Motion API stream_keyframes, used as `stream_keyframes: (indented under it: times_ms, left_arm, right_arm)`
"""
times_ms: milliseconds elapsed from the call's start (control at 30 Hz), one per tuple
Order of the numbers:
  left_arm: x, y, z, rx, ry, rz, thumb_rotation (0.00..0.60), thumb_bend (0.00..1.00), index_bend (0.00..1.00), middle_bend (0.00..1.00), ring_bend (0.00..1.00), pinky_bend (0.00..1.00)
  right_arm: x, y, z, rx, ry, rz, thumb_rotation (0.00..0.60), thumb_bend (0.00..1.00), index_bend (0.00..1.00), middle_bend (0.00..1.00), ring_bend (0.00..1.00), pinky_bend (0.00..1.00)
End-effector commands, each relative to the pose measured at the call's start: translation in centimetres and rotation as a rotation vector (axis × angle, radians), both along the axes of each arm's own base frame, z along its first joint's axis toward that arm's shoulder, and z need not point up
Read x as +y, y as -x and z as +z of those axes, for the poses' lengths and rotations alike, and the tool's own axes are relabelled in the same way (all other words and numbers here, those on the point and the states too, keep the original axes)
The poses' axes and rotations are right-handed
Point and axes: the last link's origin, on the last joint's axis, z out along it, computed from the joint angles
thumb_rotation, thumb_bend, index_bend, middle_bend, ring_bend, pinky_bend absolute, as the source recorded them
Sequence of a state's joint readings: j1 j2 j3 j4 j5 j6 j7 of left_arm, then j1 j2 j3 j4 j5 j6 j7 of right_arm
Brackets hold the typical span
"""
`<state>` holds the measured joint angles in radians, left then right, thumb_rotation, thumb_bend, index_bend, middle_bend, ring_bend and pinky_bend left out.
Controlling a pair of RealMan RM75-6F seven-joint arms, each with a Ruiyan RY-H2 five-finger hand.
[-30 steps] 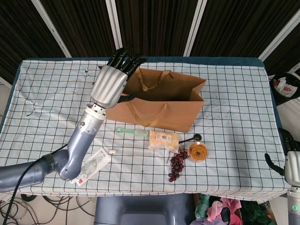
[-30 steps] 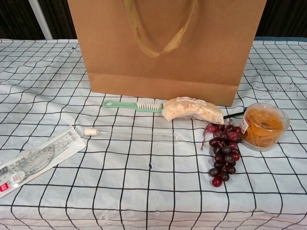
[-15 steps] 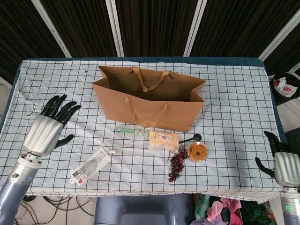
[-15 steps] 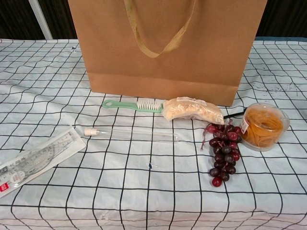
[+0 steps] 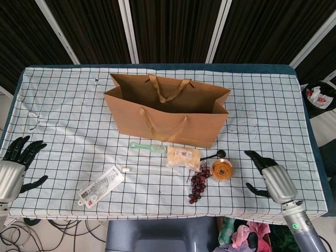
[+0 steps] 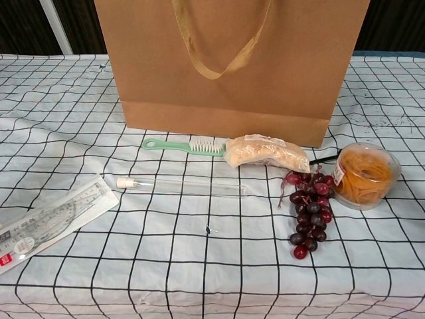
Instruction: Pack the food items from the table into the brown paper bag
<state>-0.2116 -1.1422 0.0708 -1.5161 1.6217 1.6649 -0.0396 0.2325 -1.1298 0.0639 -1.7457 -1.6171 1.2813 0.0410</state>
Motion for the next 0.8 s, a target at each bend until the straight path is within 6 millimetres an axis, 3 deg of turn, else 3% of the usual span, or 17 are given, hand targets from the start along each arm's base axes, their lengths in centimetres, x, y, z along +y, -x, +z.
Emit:
stream_keyframes:
  times_ms: [33, 333, 800]
  left_arm:
    - [-0.1, 1.1, -0.5, -0.018, 0.000, 0.038, 0.600, 0.03, 0.18, 0.16, 0.01, 0.06]
    - [0.0, 1.7, 0.0, -0.052, 0.003, 0.056, 0.600, 0.03, 0.18, 0.16, 0.01, 0.05]
    - [-0.3, 2.0, 1.0, -0.068, -0.043, 0.090, 0.600, 0.03, 0.18, 0.16, 0.01, 0.05]
  right_arm:
    - [-1.9, -5.1, -2.1, -0.010, -0.159, 0.060, 0.600, 0.19, 0.10, 0.12, 0.26, 0.27]
    - [-3.5, -9.0, -5.9, 0.000, -0.190, 0.099, 0.600, 0.19, 0.10, 0.12, 0.25, 0.27]
    - [-6.2, -11.8, -12.3, 0.022, -0.174, 0.092, 0.600, 0.19, 0.10, 0.15, 0.25, 0.27]
